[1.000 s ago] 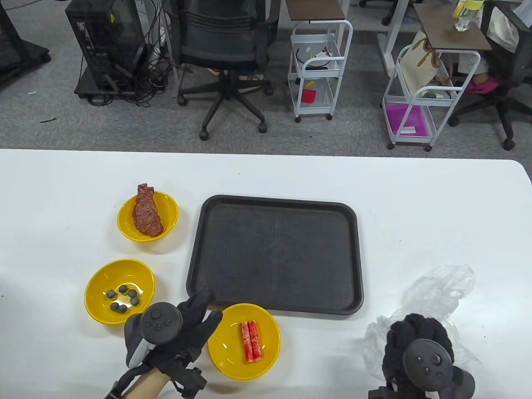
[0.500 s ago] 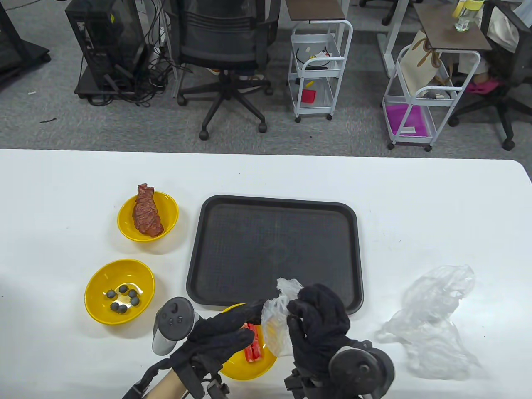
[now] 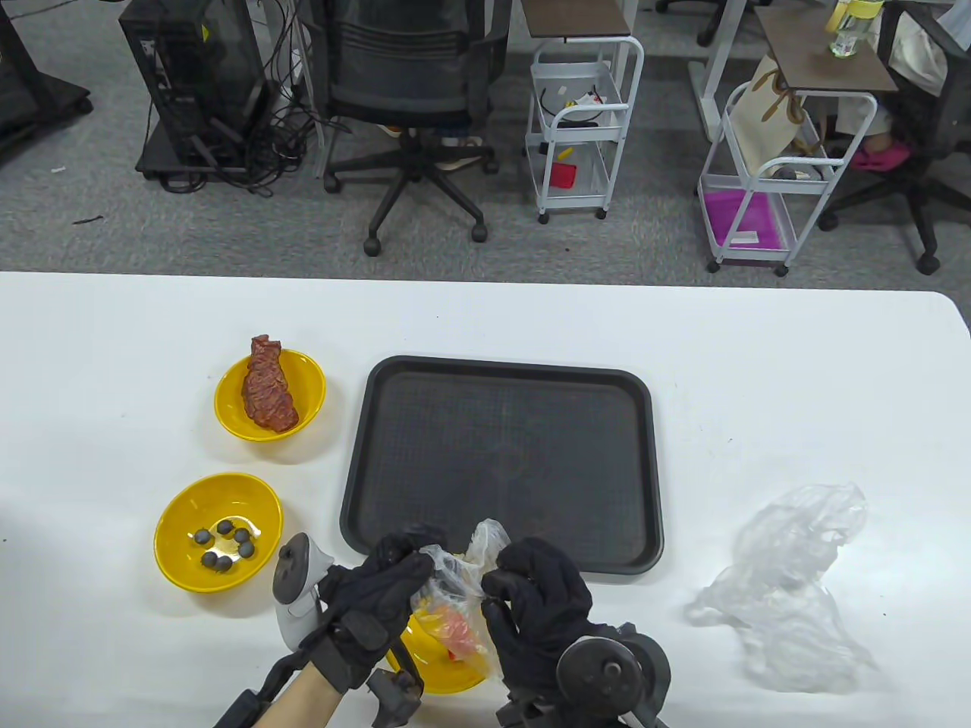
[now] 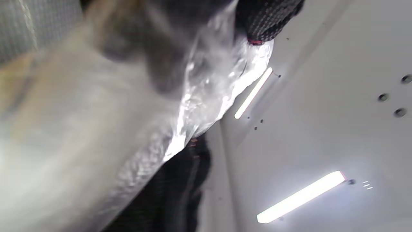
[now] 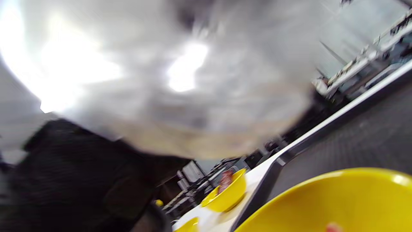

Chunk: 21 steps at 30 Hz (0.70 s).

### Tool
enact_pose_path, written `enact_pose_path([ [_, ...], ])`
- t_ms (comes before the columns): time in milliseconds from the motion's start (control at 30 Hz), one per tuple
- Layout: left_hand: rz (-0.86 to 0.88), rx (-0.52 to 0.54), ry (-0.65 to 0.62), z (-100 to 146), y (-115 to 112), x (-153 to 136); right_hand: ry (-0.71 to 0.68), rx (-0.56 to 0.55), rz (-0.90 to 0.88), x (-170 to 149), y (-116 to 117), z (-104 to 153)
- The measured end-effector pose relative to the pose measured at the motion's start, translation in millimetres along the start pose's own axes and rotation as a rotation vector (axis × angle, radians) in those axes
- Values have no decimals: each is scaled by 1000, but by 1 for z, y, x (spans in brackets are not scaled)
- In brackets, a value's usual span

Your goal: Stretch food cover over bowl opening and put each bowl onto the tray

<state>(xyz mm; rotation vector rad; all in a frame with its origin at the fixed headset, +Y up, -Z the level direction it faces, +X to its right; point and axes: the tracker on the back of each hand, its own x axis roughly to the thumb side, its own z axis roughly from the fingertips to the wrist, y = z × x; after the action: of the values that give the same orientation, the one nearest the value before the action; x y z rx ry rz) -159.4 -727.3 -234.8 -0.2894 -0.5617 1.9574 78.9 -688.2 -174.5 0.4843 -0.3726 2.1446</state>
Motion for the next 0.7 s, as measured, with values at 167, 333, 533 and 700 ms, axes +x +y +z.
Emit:
enact_pose_path([
  [167,176,-222,-122,-3,0,13,221,-83,-303,-36,-26,-9],
  [333,250,-389,-74,-9,-18,9,228,166,-523,-53,-14,-20],
  [533,-255,119,-148,4,-19,2,66,447,-690,-25,22,-16],
  [700,-409,236,-183,9,-23,7,-10,536,-840,-19,29,-17],
])
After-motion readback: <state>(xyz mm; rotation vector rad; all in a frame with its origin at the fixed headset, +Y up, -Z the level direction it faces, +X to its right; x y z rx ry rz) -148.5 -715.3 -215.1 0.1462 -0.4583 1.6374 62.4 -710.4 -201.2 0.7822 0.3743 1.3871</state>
